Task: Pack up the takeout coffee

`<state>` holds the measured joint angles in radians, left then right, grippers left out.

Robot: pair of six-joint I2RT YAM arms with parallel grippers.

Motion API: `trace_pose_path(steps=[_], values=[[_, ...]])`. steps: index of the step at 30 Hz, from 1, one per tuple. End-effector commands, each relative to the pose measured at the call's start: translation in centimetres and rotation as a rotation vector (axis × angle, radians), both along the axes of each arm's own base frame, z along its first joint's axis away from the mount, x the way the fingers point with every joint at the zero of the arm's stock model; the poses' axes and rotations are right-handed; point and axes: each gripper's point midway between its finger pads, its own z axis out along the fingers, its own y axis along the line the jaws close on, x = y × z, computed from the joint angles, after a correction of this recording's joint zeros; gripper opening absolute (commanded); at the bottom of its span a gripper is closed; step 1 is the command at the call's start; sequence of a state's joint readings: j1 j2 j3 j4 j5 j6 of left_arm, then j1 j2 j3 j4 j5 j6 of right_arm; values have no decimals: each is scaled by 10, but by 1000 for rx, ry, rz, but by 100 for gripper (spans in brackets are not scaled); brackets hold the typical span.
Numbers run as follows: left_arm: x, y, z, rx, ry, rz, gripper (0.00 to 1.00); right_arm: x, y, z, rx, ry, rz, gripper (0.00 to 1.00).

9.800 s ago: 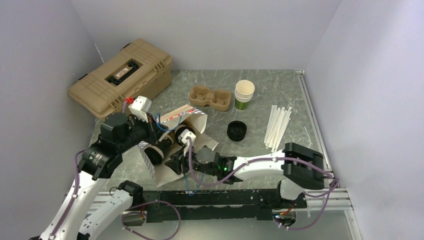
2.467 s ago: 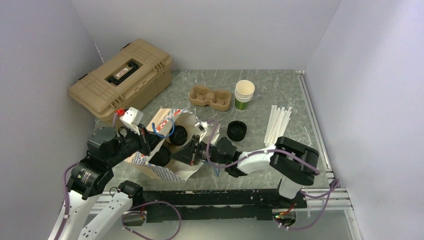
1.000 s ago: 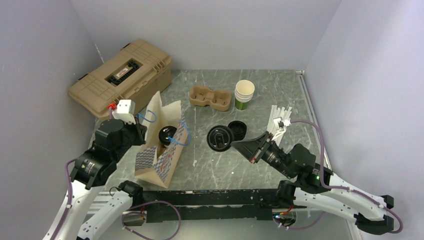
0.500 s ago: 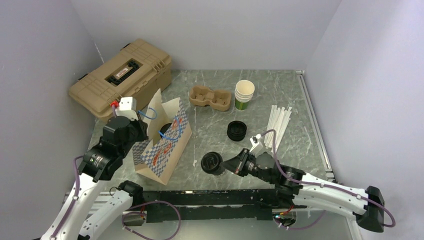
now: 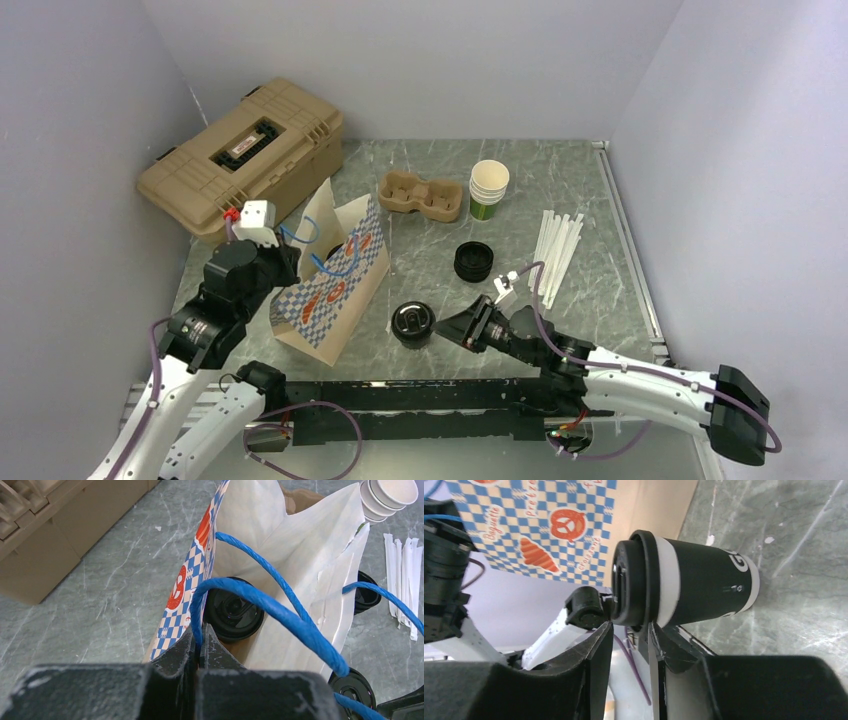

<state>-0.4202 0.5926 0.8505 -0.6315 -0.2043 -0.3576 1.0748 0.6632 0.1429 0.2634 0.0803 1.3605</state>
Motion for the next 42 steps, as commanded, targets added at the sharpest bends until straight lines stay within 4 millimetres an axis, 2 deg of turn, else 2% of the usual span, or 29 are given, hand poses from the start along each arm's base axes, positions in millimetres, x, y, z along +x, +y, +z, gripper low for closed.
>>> trace_pose_path(steps=[1, 4, 7, 11, 16, 18, 21, 32, 35, 37, 42], values=[[2, -5, 10, -16, -46, -29, 0, 7, -5, 23, 39, -69, -33, 45], [2, -6, 9, -14, -42, -33, 0, 10, -14, 22, -43, -94, -57, 56], [2, -6, 9, -11, -42, -37, 0, 12, -22, 29, -136, -135, -55, 62], [1, -6, 10, -9, -45, -38, 0, 15, -31, 38, -358, -200, -13, 70], [-1, -2, 12, 3, -52, -29, 0, 16, -25, 53, -565, -314, 135, 85], [-3, 0, 13, 8, -59, -25, 0, 18, -26, 51, -667, -327, 179, 87], [-4, 2, 15, 14, -66, -22, 0, 16, -15, 60, -715, -364, 237, 87], [-6, 0, 15, 11, -66, -38, 0, 11, 15, 52, -948, -417, 342, 80], [-7, 0, 16, 9, -70, -39, 0, 17, 17, 50, -975, -417, 322, 70], [-7, 0, 16, 8, -71, -41, 0, 20, 17, 51, -986, -419, 308, 59], [-7, -1, 16, 8, -71, -50, 0, 27, 15, 48, -1044, -421, 289, 39]])
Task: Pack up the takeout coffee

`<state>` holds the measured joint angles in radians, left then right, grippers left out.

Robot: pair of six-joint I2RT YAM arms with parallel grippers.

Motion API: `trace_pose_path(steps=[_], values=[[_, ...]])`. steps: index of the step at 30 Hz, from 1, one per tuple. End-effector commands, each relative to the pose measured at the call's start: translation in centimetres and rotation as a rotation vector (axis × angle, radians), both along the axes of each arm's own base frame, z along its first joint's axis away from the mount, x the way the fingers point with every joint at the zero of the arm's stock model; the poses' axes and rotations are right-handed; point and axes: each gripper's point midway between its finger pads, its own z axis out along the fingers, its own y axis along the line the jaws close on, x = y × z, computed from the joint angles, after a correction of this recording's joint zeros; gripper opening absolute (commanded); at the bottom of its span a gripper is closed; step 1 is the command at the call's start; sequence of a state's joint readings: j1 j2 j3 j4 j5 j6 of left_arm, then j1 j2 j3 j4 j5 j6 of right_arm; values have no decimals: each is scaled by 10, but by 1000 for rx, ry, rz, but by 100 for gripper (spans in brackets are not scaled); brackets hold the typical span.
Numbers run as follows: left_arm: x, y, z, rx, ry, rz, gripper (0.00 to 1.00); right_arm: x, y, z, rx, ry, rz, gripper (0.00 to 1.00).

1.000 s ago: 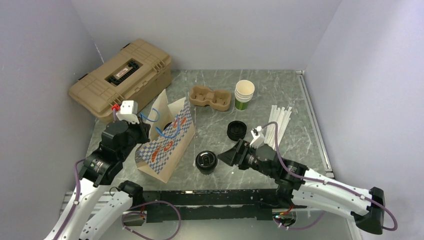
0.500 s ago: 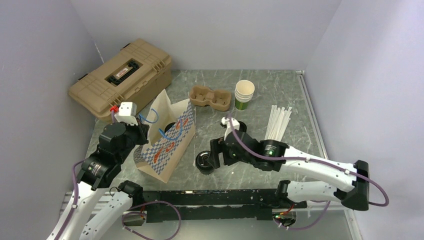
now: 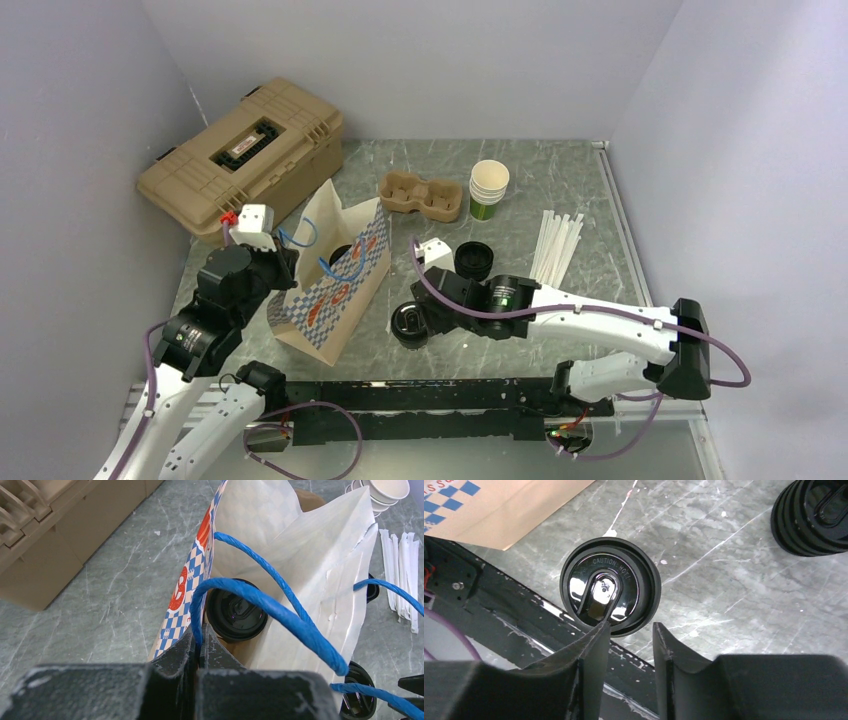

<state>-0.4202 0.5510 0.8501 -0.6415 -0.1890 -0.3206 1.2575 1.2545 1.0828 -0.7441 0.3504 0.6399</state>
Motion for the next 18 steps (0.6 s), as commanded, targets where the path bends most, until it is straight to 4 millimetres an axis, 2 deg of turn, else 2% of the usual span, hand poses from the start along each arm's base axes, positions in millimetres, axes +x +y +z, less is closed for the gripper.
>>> trace_pose_path(steps=[1, 3, 14, 18], values=[[0, -4, 10, -9, -36, -25, 0, 14, 1, 15, -17, -64, -34, 34], [0, -3, 10, -8, -37, -24, 0, 16, 0, 13, -25, -65, -38, 29], [0, -4, 10, -7, -39, -27, 0, 21, 6, 7, -5, -48, -35, 25], [0, -4, 10, -6, -37, -28, 0, 18, 8, -6, -11, -21, -25, 22]])
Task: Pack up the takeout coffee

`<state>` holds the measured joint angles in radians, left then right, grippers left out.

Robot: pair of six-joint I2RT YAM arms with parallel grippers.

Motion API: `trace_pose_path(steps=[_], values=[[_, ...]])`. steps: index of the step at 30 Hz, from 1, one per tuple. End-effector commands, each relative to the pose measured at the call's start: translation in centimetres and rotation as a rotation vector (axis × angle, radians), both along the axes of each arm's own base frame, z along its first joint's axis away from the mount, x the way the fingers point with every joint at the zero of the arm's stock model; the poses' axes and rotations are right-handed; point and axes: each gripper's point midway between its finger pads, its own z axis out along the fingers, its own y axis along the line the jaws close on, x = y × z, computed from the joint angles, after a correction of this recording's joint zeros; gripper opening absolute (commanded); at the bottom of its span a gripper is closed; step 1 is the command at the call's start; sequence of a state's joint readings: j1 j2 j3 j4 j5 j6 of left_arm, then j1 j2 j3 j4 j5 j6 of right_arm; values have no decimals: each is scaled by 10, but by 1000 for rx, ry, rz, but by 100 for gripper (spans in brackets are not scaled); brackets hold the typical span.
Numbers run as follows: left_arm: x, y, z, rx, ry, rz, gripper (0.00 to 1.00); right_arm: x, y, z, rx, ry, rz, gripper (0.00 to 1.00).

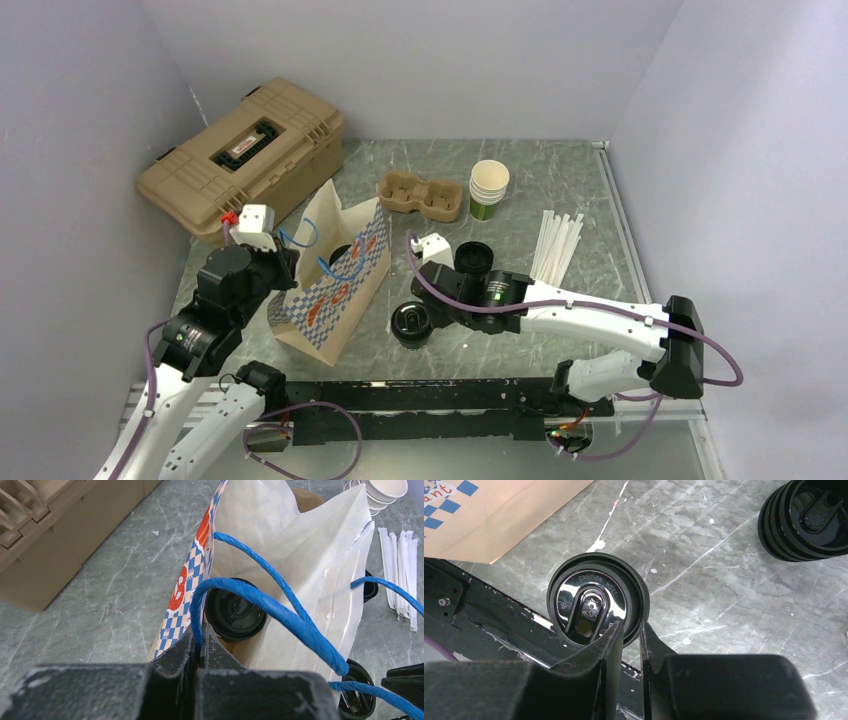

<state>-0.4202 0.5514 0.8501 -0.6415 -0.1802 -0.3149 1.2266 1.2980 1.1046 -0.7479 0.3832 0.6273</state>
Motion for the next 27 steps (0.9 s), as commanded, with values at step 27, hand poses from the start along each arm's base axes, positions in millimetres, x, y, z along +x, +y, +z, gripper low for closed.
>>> trace_pose_path(steps=[27], values=[[0, -3, 10, -6, -36, -21, 0, -35, -8, -71, -131, 175, 59, 0]])
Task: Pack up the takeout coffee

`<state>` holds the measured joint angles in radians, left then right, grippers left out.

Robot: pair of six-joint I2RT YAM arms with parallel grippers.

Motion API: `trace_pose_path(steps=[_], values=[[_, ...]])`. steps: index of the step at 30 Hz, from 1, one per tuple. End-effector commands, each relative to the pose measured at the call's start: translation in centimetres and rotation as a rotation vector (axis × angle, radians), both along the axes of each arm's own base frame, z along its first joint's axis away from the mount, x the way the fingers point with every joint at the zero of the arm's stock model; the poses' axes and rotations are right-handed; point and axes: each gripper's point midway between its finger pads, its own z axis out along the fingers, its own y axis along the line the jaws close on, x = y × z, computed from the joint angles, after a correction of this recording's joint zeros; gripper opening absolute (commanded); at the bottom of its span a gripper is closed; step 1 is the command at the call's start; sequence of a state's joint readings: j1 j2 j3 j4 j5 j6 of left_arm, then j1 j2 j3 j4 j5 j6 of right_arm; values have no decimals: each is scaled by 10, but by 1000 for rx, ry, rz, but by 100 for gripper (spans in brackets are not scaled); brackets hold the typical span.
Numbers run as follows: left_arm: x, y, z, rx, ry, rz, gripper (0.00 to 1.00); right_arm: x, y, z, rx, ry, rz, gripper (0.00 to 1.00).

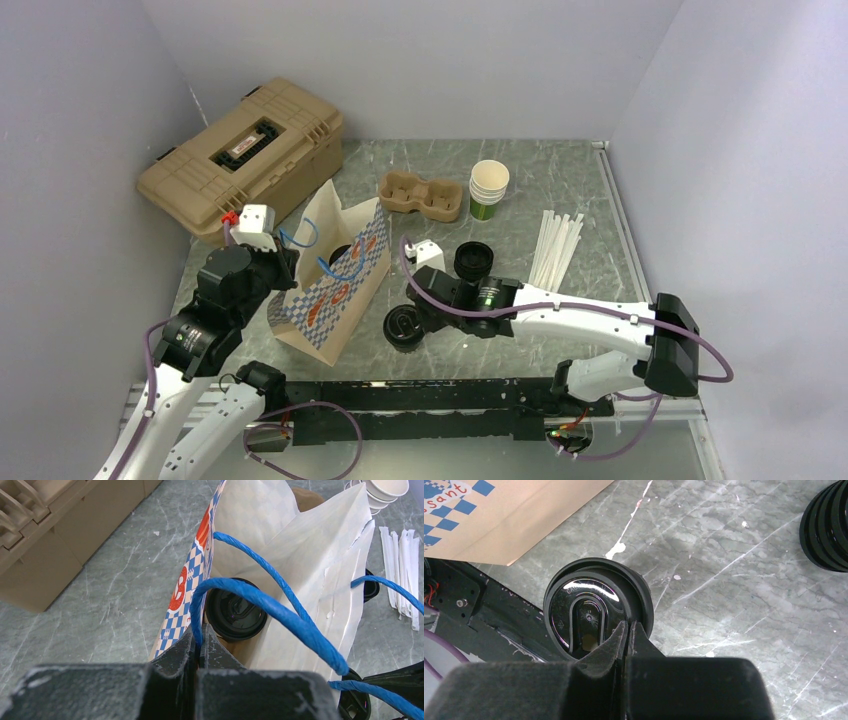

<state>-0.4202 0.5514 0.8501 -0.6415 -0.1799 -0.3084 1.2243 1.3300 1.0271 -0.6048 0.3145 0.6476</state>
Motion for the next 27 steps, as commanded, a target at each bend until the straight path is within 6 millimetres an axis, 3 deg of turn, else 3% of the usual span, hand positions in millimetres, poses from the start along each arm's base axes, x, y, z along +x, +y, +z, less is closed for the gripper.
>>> trace_pose_path(steps=[1, 11, 27], values=[[0, -3, 10, -12, -34, -17, 0, -31, -30, -49, -201, 127, 46, 0], [1, -4, 8, -9, -27, -20, 0, -47, -39, -64, -313, 156, 84, 0], [1, -4, 7, -7, -22, -26, 0, -86, -65, -116, -580, 248, 151, 0]])
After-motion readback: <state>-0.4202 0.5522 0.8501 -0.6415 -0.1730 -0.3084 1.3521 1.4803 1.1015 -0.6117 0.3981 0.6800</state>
